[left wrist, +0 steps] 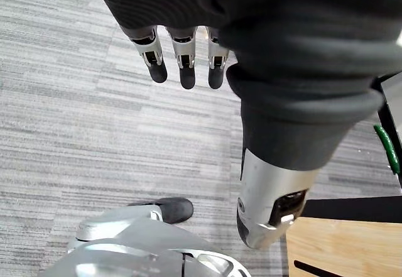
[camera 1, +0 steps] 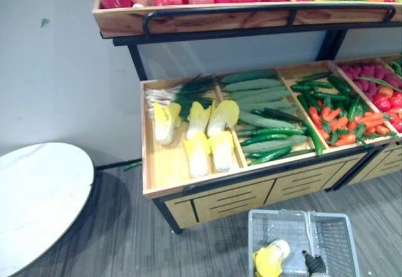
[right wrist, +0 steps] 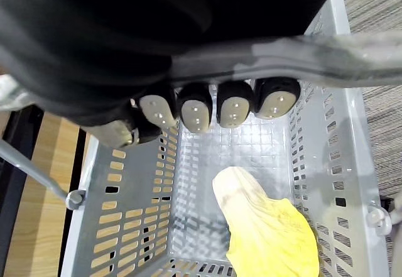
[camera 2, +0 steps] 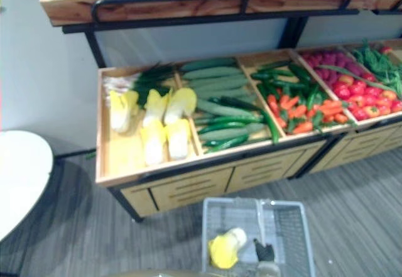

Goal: Pick vegetable in the basket

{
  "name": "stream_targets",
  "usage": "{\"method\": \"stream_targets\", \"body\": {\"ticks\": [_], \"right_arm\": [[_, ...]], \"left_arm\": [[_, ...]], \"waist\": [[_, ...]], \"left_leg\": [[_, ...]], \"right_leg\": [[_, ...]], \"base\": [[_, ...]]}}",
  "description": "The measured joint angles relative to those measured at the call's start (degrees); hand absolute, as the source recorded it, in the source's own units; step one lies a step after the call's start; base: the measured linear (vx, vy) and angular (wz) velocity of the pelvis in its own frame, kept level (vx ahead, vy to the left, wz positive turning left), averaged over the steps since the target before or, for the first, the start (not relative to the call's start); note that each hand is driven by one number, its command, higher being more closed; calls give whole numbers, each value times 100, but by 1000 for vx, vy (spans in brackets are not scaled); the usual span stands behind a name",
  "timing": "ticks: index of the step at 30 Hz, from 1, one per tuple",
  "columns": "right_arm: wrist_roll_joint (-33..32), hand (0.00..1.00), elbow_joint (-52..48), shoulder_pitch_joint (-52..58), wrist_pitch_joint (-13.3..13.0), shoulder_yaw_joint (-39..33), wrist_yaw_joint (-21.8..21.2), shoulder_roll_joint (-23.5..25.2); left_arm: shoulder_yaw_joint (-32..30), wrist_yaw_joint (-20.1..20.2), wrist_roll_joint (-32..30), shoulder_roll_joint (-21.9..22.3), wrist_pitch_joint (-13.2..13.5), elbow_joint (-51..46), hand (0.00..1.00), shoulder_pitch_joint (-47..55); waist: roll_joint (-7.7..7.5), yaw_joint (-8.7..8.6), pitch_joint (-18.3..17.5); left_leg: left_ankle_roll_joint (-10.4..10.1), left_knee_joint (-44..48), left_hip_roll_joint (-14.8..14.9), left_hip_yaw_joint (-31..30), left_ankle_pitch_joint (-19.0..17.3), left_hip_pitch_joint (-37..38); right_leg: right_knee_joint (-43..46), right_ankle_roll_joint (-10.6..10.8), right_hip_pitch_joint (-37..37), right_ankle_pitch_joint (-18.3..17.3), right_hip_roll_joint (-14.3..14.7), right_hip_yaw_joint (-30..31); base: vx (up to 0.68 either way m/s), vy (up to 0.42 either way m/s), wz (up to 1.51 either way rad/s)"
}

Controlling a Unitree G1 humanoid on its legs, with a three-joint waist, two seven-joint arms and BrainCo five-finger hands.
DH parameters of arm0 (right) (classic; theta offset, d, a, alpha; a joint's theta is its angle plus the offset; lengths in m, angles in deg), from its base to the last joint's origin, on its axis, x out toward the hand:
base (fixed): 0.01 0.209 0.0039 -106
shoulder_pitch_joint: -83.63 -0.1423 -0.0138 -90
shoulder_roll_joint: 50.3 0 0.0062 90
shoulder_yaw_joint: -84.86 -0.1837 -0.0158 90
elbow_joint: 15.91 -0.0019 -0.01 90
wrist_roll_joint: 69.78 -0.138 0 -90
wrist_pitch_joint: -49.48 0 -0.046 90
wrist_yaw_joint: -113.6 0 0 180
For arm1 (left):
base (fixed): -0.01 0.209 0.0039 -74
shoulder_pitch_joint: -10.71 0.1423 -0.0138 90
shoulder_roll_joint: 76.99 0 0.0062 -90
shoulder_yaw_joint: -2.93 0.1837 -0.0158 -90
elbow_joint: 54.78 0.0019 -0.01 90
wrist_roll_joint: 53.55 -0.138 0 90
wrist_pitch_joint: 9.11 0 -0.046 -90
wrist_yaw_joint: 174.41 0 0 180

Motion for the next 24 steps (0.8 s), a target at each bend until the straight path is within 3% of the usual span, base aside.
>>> {"method": "stream_targets", "body": {"ticks": [3,5,6,8,9,10,11,12,14,17,21,24], "right_arm": [[-107,100,-42,-14,-1,-338,-12,63],[-251,100,-234,-4,17,-392,-12,87],[-296,100,-456,-7,25,-358,-20,105],[-308,100,-718,-28,30,-355,-29,228],[-300,100,-812,-71,32,-292,-20,267],[-368,100,-827,-72,35,-207,-20,251],[-439,100,-814,-71,40,-202,-8,230],[-438,100,-775,-67,41,-191,-9,218],[-396,100,-621,-71,54,-96,-31,176],[-403,100,-426,-132,62,-158,-23,205],[-406,100,-259,-216,151,-187,-22,38],[-452,100,-148,-216,188,-303,-22,12]], "left_arm": [[33,36,100,-87,-10,16,0,-132],[253,32,90,-97,-22,8,0,-217],[307,28,33,-114,-33,8,0,-278],[342,59,-112,-125,-42,-19,0,-349],[337,100,-137,-148,-5,-13,0,-338],[406,160,-138,-215,9,-92,0,-326],[474,193,-138,-257,24,-151,0,-328],[529,222,-157,-293,21,-158,0,-316],[719,256,-320,-366,-4,-92,0,-302],[805,308,-389,-427,-8,-61,0,-347],[1136,325,-489,-422,-9,-30,0,-457],[1190,314,-485,-389,-12,-1,0,-549]], "waist": [[-39,-49,188],[-34,-50,217],[28,-57,238],[65,-63,270],[203,-46,408],[96,-122,524],[29,-165,566],[16,-175,569],[-4,-192,586],[-71,-333,646],[10,-334,677],[132,-374,722]], "left_leg": [[44,838,115,47,-520,-86],[68,1229,250,384,-839,-192],[40,1509,477,710,-1074,-304],[135,1568,718,1385,-1177,-262],[343,1304,901,1986,-1077,-64],[403,1168,857,2483,-1033,135],[427,1090,831,2828,-1019,266],[403,1063,828,3131,-973,335],[463,909,736,3683,-868,499],[455,704,505,4294,-681,637],[270,486,362,4486,-428,647],[228,670,602,4478,-364,679]], "right_leg": [[378,-9,-30,-99,-83,187],[652,-1,-372,-2,-65,527],[771,-121,-707,288,79,686],[383,-520,-1060,1267,373,526],[223,-619,-996,1600,446,-55],[1305,-816,-1122,692,252,-886],[2020,-821,-1103,181,68,-1417],[2528,-775,-1055,-72,-74,-1758],[3052,-757,-842,-215,-328,-2009],[2552,-512,-453,-557,-548,-2065],[759,-406,-176,-741,-16,-2077],[305,-514,-91,-474,303,-1853]], "base": [[50,57,-33],[-30,114,-92],[-130,215,-166],[-148,218,-208],[-153,140,-213],[-153,125,-216],[-136,131,-170],[-104,97,-171],[-97,49,-155],[-74,-97,-119],[-109,-279,-104],[-93,-273,-58]]}}
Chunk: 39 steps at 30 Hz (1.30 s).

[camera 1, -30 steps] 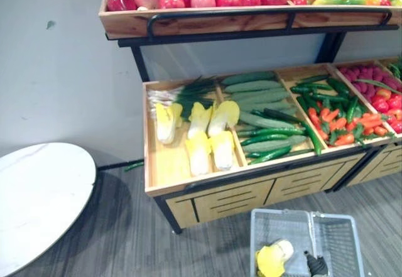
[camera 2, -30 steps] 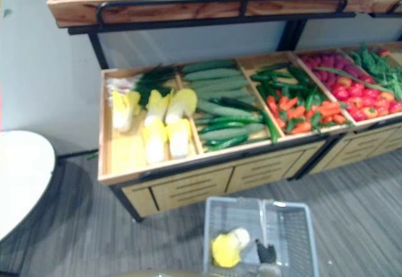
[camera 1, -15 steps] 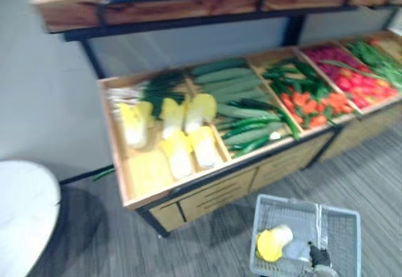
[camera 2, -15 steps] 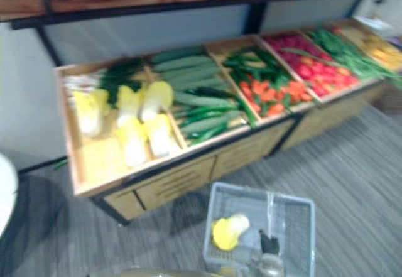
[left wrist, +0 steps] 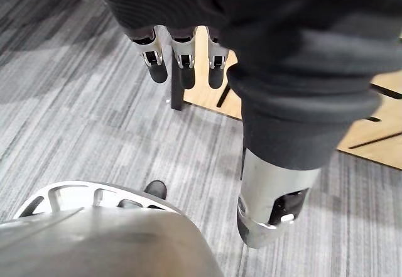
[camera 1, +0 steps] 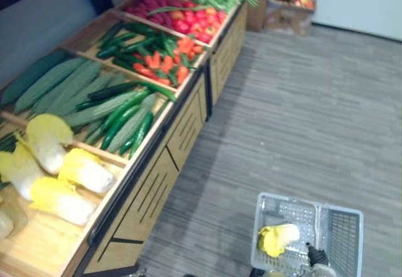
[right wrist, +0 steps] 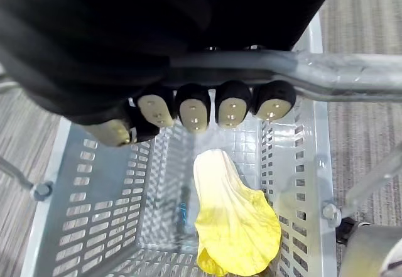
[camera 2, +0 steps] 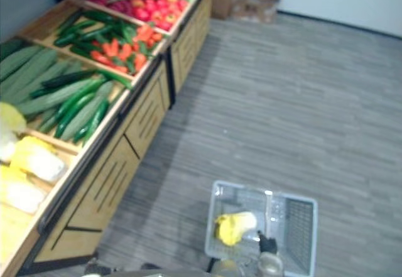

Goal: Pick vegetable in the basket

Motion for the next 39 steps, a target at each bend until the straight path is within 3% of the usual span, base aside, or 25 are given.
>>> {"method": "stream_targets", "body": {"ticks": [3,5,6,7,8,9,10,11,12,14,16,18,19,20,24,26,27,28,29,30,32,33,35,38,39], "right_arm": [[2,100,-2,51,-53,175,-21,105],[29,100,-12,47,-124,394,-65,46],[33,100,-12,46,-145,410,-83,10],[33,100,-10,46,-171,483,-121,-80],[33,100,-7,45,-192,533,-131,-132],[33,100,-2,-14,-196,600,-148,-223],[32,100,33,-69,-191,603,-143,-292],[32,100,45,-74,-188,607,-146,-316],[26,100,56,-68,-188,602,-145,-352],[23,100,74,-72,-191,602,-144,-340],[36,100,37,-78,-197,610,-137,-364],[46,100,18,-48,-211,672,-125,-319],[47,100,-12,-39,-222,705,-114,-255],[47,100,-14,-44,-228,717,-95,-223],[78,100,-13,-59,-211,856,-25,-203],[191,100,-22,-60,-215,831,-17,-173],[273,100,-105,-60,-227,832,-37,-172],[275,100,-204,-56,-230,825,-39,-177],[269,100,-464,-43,-268,811,-31,-181],[259,100,-682,8,-347,772,-22,-122],[224,100,-857,35,-442,727,-15,-27],[217,100,-953,37,-470,667,-7,52],[209,100,-1072,37,-497,573,-9,100],[2,100,-1113,-74,-475,279,-28,96],[-15,100,-1098,-73,-456,169,-31,104]], "left_arm": [[-22,-16,13,-10,4,-9,0,-49],[-166,-46,34,-43,3,-26,0,-56],[-202,-51,143,-26,4,-54,0,-40],[-267,-73,330,8,10,-62,0,-12],[-281,-95,459,3,26,-75,0,-10],[-270,-115,610,57,33,-114,0,-7],[-235,-147,706,116,84,-135,0,1],[-197,-154,727,145,113,-137,0,10],[-100,-150,810,185,170,-195,0,55],[-57,-123,805,184,265,-238,0,81],[-59,-84,804,248,313,-245,0,75],[-75,-60,797,240,346,-272,0,44],[-76,-66,793,176,360,-293,0,21],[-88,-72,794,150,373,-288,0,4],[-110,-86,663,174,378,-276,0,3],[-87,-92,574,172,374,-263,0,-5],[-64,-99,563,172,345,-227,0,-24],[-51,-103,534,181,328,-223,0,-22],[15,-108,411,161,295,-239,0,-20],[133,-108,375,75,263,-267,0,-20],[188,-108,352,9,231,-293,0,-9],[188,-107,344,-11,206,-293,0,-6],[187,-106,339,-9,204,-294,0,-42],[159,-105,341,77,134,-289,0,-185],[155,-104,339,144,131,-299,0,-282]], "waist": [[15,-99,-9],[9,-64,13],[36,-42,35],[89,20,82],[71,49,109],[111,61,137],[134,72,151],[144,87,160],[174,91,177],[206,93,196],[357,144,261],[358,244,245],[179,235,279],[128,234,291],[53,425,258],[38,428,260],[52,441,267],[58,444,270],[76,431,267],[-28,420,297],[-73,398,324],[-108,398,321],[-101,367,321],[37,360,382],[132,351,403]], "left_leg": [[-72,739,557,-9,-134,8],[-54,1870,1207,-149,-133,17],[-16,2156,1340,-408,-106,11],[161,2627,1448,-1411,24,-188],[208,2853,1427,-2029,118,-394],[-71,2884,981,-3300,-365,-693],[-241,2650,380,-4193,-730,-857],[-268,2498,144,-4486,-862,-891],[-294,2113,-291,-5020,-1037,-1010],[-304,1516,-569,-5447,-1037,-1072],[-266,433,-647,-5884,-731,-1059],[-259,372,-773,-5733,-621,-1085],[-165,311,-938,-5666,-642,-1049],[-72,324,-1027,-5609,-608,-1048],[56,263,-1285,-5369,-689,-886],[192,234,-1385,-5364,-863,-754],[232,251,-1389,-5343,-985,-629],[236,268,-1361,-5325,-1030,-579],[272,362,-1338,-5317,-1166,-467],[332,523,-1368,-5326,-1363,-334],[372,737,-1348,-5400,-1625,-67],[348,726,-1315,-5425,-1727,103],[315,719,-1248,-5512,-1834,192],[237,526,-1045,-5649,-1980,502],[189,358,-913,-5713,-2006,677]], "right_leg": [[-77,-20,71,4,250,139],[-1,-130,68,-58,408,512],[55,-198,82,-90,446,645],[142,-294,118,-138,497,961],[151,-332,121,-135,506,1122],[141,-373,101,-99,431,1431],[104,-338,54,-73,316,1745],[74,-329,57,-52,290,1915],[-18,-308,66,-24,260,2189],[-82,-233,61,15,272,2424],[-108,-59,21,27,387,2754],[-108,136,-20,89,302,2891],[-138,181,-34,95,127,2856],[-169,194,-35,93,35,2862],[-196,352,-7,117,-232,2860],[95,611,-30,-52,-336,2831],[668,813,-202,-198,-362,2849],[1189,795,-417,-259,-341,2853],[2455,745,-936,-278,-353,2841],[3703,625,-1428,-32,-446,2873],[5035,505,-1917,244,-512,2856],[5433,314,-2133,117,-483,2766],[5273,214,-2365,4,-430,2465],[3950,128,-2561,-181,-221,1835],[3122,144,-2546,-146,-101,1740]], "base": [[-67,-134,-30],[-60,-83,-75],[-23,-74,-108],[3,-40,-101],[55,20,-129],[78,88,-132],[84,109,-130],[62,119,-135],[38,110,-109],[36,195,-93],[52,251,-88],[133,267,-49],[186,248,-3],[232,282,-2],[186,176,-17],[183,108,-6],[150,85,-12],[138,87,-13],[126,98,-1],[144,90,8],[222,50,16],[235,1,16],[241,-41,21],[434,-126,28],[500,-210,47]]}}
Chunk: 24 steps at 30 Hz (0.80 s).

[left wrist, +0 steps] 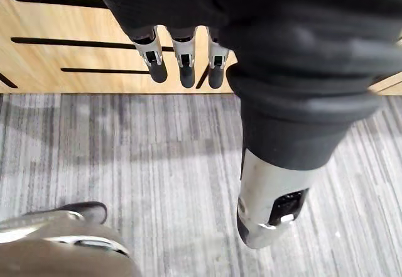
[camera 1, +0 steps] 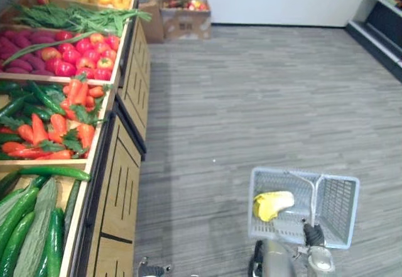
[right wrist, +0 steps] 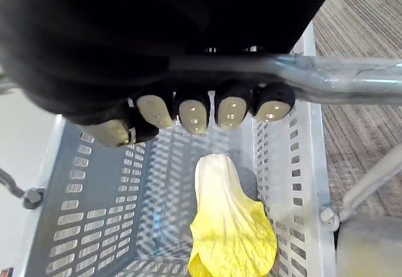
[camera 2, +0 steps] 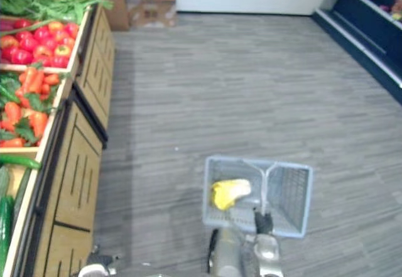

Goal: Pick vegetable in the basket

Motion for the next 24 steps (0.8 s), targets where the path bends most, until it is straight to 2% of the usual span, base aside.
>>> {"method": "stream_targets", "body": {"ticks": [1,2,3,4,6,8,9,10,11,12,13,14,15,16,17,18,20,21,22,23,24], "right_arm": [[-45,100,3,-7,0,-49,5,1],[-54,100,5,-16,2,-56,5,7],[-63,100,7,-25,20,-50,5,16],[-64,100,17,-97,77,-56,-4,2],[-34,100,21,-176,90,-103,1,12],[33,100,22,-153,248,-226,-38,-34],[50,100,32,-121,276,-229,-61,-34],[58,100,67,-36,351,-226,-92,8],[56,100,240,-19,415,-228,-86,-2],[52,100,293,15,470,-226,-77,6],[46,100,413,108,527,-223,-57,31],[41,100,462,196,588,-212,10,72],[38,100,462,265,602,-213,55,89],[29,100,466,354,614,-206,85,96],[22,100,466,374,615,-199,92,94],[21,100,463,457,616,-157,103,69],[22,100,438,608,614,0,115,-34],[31,100,368,795,614,-2,128,-102],[30,100,447,869,621,43,157,29],[24,100,434,835,619,59,156,59],[26,100,409,730,603,169,156,103]], "left_arm": [[-21,3,-2,105,1,-14,0,-114],[-98,5,-2,180,3,-30,0,-149],[-278,12,-2,325,7,-38,0,-177],[-604,47,20,580,2,-20,0,-205],[-706,85,26,655,21,-37,0,-246],[-836,84,65,785,18,-43,0,-247],[-881,79,69,782,13,-68,0,-253],[-912,73,75,749,2,-185,0,-246],[-915,52,76,749,-7,-284,0,-238],[-920,24,78,747,-9,-360,0,-229],[-903,-22,79,749,0,-508,0,-194],[-882,-54,90,748,21,-626,0,-178],[-857,-68,104,748,34,-660,0,-183],[-799,-112,131,745,81,-741,0,-196],[-783,-128,135,743,94,-806,0,-197],[-727,-171,135,741,122,-912,0,-215],[-612,-197,137,745,130,-887,0,-189],[-450,-203,135,765,141,-764,0,-105],[-508,-212,183,662,150,-724,0,-207],[-538,-230,180,683,176,-771,0,-219],[-685,-243,169,740,202,-821,0,-214]], "waist": [[67,-8,26],[72,-7,23],[51,-3,17],[128,17,-22],[138,12,-37],[280,-46,-110],[275,-60,-107],[264,-68,-100],[212,-32,-63],[250,-2,-87],[119,24,-11],[88,46,7],[74,41,-1],[60,49,-12],[61,69,-12],[57,138,-10],[123,202,-31],[320,216,-111],[-18,145,-219],[-83,165,-258],[-123,257,-276]], "left_leg": [[-30,-182,123,-15,-13,175],[-30,-256,167,-14,-12,252],[-31,-281,216,-12,-12,374],[-190,-130,403,-11,109,455],[-344,41,434,-97,556,479],[-324,1122,623,-401,1515,46],[-362,1605,667,-515,1885,-184],[-551,2729,754,-804,2587,-737],[-673,3836,885,-840,2616,-1253],[-723,4275,938,-730,2575,-1438],[-651,4841,1007,-474,2344,-1739],[-490,5150,1025,-220,1959,-2013],[-432,5206,1031,-107,1776,-2205],[-386,5142,1032,165,1461,-2682],[-372,5030,1029,315,1327,-2942],[-248,4313,937,710,1094,-3462],[-45,2798,729,1130,1277,-3545],[668,1343,588,1306,1952,-3438],[737,1292,229,1339,1862,-3328],[746,1204,152,1343,1852,-3342],[713,1073,127,1347,1812,-3327]], "right_leg": [[-753,67,-5,70,87,33],[-1122,122,0,105,111,78],[-1363,157,12,382,119,135],[-899,-76,-13,573,193,74],[-256,-165,-106,82,94,20],[-42,-371,242,-303,111,-226],[-162,-386,468,-413,120,-303],[-545,-409,941,-564,154,-418],[-897,-423,1383,-580,232,-453],[-1078,-423,1673,-580,259,-459],[-1457,-423,2283,-579,264,-466],[-1786,-423,2832,-579,219,-491],[-1925,-422,3047,-579,198,-519],[-2170,-421,3341,-579,151,-580],[-2282,-420,3438,-578,120,-605],[-2480,-280,3641,-568,-5,-626],[-2536,-14,3905,-595,-96,-645],[-2516,190,4176,-683,36,-658],[-2523,230,4299,-691,-259,-593],[-2546,209,4209,-679,-271,-512],[-2731,69,4094,-536,-139,-298]], "base": [[522,-236,50],[583,-290,43],[618,-317,31],[630,-319,27],[647,-331,24],[717,-355,41],[657,-288,49],[622,-246,36],[592,-216,24],[556,-165,9],[623,-117,13],[516,-87,21],[474,-15,20],[344,59,8],[515,131,-10],[534,211,-21],[520,250,-12],[572,266,56],[558,250,67],[483,240,55],[415,221,3]]}}
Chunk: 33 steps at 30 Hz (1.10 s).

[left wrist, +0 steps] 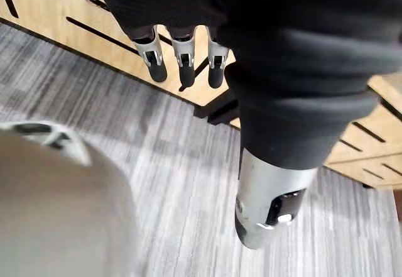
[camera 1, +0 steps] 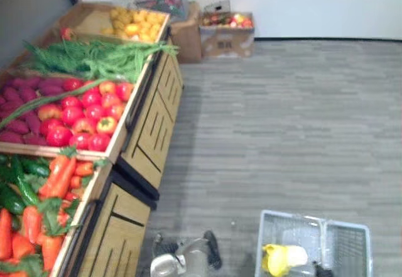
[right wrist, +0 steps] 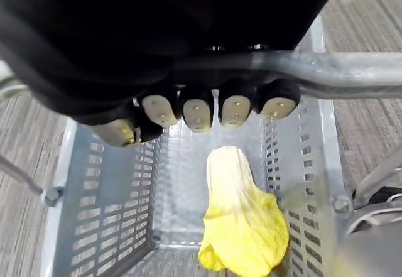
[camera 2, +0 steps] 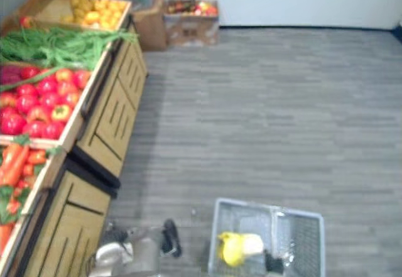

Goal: Pick vegetable in the basket

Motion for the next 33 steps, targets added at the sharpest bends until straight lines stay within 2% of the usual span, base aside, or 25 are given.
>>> {"method": "stream_targets", "body": {"ticks": [1,3,5,6,7,8,9,10,11,12,13,14,15,16,17,20,22,23,24,25,26,28,30,33], "right_arm": [[2,100,1,-66,-21,63,-3,70],[14,100,12,-160,-33,97,-27,126],[30,100,70,-169,-40,131,-123,131],[104,100,188,-170,-110,96,-126,76],[280,100,310,-205,-206,84,-130,-86],[297,100,328,-238,-258,83,-136,-127],[388,100,353,-326,-299,52,-144,-223],[386,100,380,-330,-300,37,-135,-279],[384,100,448,-343,-335,50,-117,-310],[383,100,461,-356,-349,59,-136,-316],[363,100,453,-411,-373,90,-138,-248],[346,100,361,-461,-386,14,-116,-168],[257,100,266,-463,-408,2,-106,-159],[256,100,256,-461,-415,-25,-91,-164],[256,100,261,-458,-415,-140,-74,-167],[256,100,271,-459,-408,-176,-72,-157],[264,100,273,-460,-406,-120,-87,-170],[267,100,277,-457,-399,-57,-95,-177],[280,100,283,-442,-370,103,-117,-181],[299,100,293,-432,-350,236,-148,-179],[321,100,309,-457,-331,239,-169,-225],[509,100,288,-512,-293,280,-244,-284],[565,100,284,-558,-292,319,-287,-329],[613,100,282,-574,-294,337,-307,-343]], "left_arm": [[-119,-1,-33,-5,-7,8,0,2],[-256,-23,-40,-15,-31,11,0,99],[-243,-40,-117,-34,-62,49,0,181],[-140,-42,-155,-94,-70,155,0,249],[48,-7,-151,-169,-75,305,0,287],[148,27,-158,-256,-88,351,0,267],[338,48,-160,-376,-91,403,0,260],[443,47,-159,-422,-112,459,0,267],[638,46,-158,-507,-133,543,0,304],[634,41,-137,-529,-133,571,0,311],[631,31,-119,-576,-153,610,0,309],[629,28,-122,-563,-178,630,0,305],[627,29,-122,-545,-199,662,0,299],[615,37,-125,-531,-205,673,0,303],[534,43,-135,-492,-209,673,0,304],[352,46,-144,-402,-203,679,0,297],[23,71,-105,-266,-197,686,0,207],[-61,76,-86,-248,-201,683,0,191],[-235,91,-30,-242,-198,671,0,204],[-410,104,18,-212,-193,685,0,165],[-515,122,123,-169,-214,695,0,164],[-916,153,416,58,-194,672,0,198],[-1012,160,485,67,-202,672,0,212],[-1031,159,528,64,-204,672,0,215]], "waist": [[-51,81,2],[-82,108,-10],[-94,115,-36],[-112,104,-195],[-147,78,-365],[-231,73,-369],[-331,21,-347],[-320,-58,-356],[-259,-143,-362],[-296,-153,-352],[-373,-179,-337],[-340,-176,-322],[-315,-177,-301],[-313,-184,-294],[-306,-184,-291],[-219,-147,-284],[-123,-40,-217],[-122,-34,-213],[-177,-24,-196],[-196,-9,-188],[-101,-10,-134],[145,59,-184],[186,61,-190],[186,43,-190]], "left_leg": [[25,6,-15,61,-24,48],[154,75,-18,302,-110,254],[120,73,-18,424,-164,498],[-22,-67,-97,314,-304,580],[-117,-505,-303,148,-519,779],[-90,-674,-469,98,-530,921],[-78,-988,-727,-48,-513,1284],[-81,-1142,-811,-212,-508,1484],[-69,-1275,-939,-500,-508,1796],[-59,-1292,-975,-555,-525,1855],[-74,-1327,-1024,-785,-579,2071],[-40,-1369,-1019,-1116,-638,2279],[-29,-1408,-994,-1380,-635,2470],[-28,-1407,-983,-1527,-643,2556],[-48,-1447,-950,-1919,-661,2737],[-223,-1446,-774,-2687,-802,2856],[-475,-1189,-592,-3501,-1112,2844],[-554,-1058,-576,-3715,-1211,2809],[-719,-786,-572,-4073,-1445,2738],[-871,-509,-506,-4383,-1704,2679],[-923,-380,-355,-4507,-1721,2630],[-1212,-426,-2,-4327,-1292,2387],[-1282,-583,143,-4241,-1055,2288],[-1305,-614,173,-4196,-986,2257]], "right_leg": [[-121,-2,-55,339,101,180],[-170,15,78,703,78,327],[29,73,106,1010,42,720],[660,138,-223,1051,8,835],[1676,174,-716,1071,-70,901],[2260,383,-975,1210,-185,982],[3256,729,-1392,2017,-349,1143],[3613,803,-1478,2575,-343,1175],[4470,918,-1759,2981,-304,1245],[4695,889,-1879,2826,-295,1261],[5417,528,-2353,1956,-237,1228],[5523,349,-2789,1297,-142,1033],[5204,186,-3002,790,-98,882],[4914,133,-3054,601,-92,826],[3979,65,-3079,417,-71,767],[2316,40,-3059,412,115,1223],[1212,56,-2891,462,254,2035],[1021,83,-2797,480,254,2137],[802,173,-2582,536,137,2255],[1018,687,-2494,465,50,2001],[1199,520,-2443,351,110,1674],[1665,209,-2463,-23,174,986],[1725,89,-2456,-90,183,726],[1720,65,-2447,-104,179,643]], "base": [[442,213,-13],[326,115,-16],[234,91,-17],[187,122,-4],[192,131,11],[212,137,44],[182,103,63],[284,109,104],[264,69,84],[420,50,107],[354,22,104],[434,5,147],[291,-19,130],[380,-64,156],[390,-129,136],[440,-249,157],[422,-356,167],[380,-420,178],[341,-473,186],[320,-487,183],[333,-593,173],[271,-526,143],[195,-441,66],[178,-340,71]]}}
